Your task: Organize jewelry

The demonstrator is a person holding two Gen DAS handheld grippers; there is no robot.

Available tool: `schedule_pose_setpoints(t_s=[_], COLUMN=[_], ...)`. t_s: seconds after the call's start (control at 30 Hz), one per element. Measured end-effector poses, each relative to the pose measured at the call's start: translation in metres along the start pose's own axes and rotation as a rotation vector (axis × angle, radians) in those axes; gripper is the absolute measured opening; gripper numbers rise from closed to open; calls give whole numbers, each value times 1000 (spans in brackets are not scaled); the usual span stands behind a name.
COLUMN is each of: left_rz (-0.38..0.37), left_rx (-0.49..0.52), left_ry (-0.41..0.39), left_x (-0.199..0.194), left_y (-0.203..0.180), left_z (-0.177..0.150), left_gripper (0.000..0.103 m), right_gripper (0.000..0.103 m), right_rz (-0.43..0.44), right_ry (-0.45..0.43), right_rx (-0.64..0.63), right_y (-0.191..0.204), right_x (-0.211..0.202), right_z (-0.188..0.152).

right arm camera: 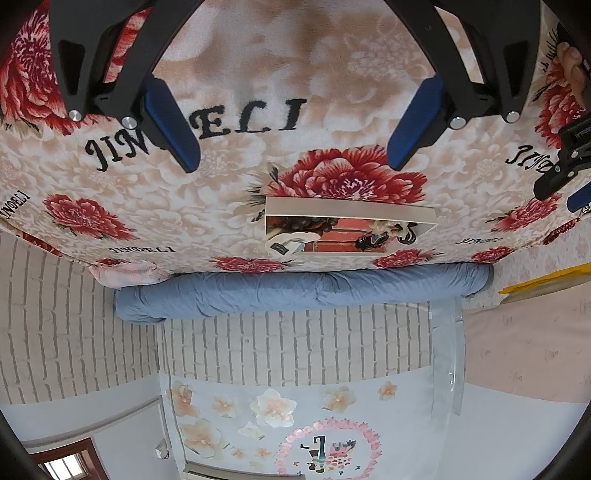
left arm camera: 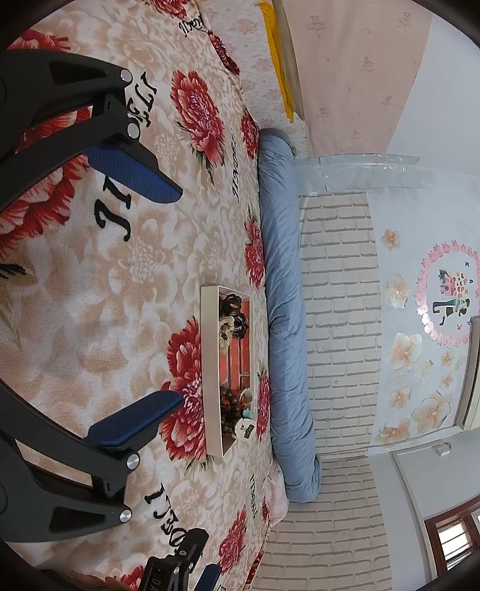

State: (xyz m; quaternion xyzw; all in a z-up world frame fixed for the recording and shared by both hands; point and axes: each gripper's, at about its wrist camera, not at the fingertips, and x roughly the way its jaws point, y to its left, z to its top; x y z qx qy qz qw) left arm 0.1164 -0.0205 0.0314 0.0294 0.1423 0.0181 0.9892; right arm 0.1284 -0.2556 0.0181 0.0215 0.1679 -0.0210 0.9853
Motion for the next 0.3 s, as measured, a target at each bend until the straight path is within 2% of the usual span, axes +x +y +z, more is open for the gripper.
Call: schedule_pose_setpoints(t_s=[0.3], left_rz=[2], left_rx=[1], left_ry=[3], left_x=[0], left_y=[-1], left_z=[0], left_gripper=[98], right_gripper=[99], right_rz=[-1], right_ry=[-1], right_rx=[-1], right_y=[0], right_x=[0], right_z=[0])
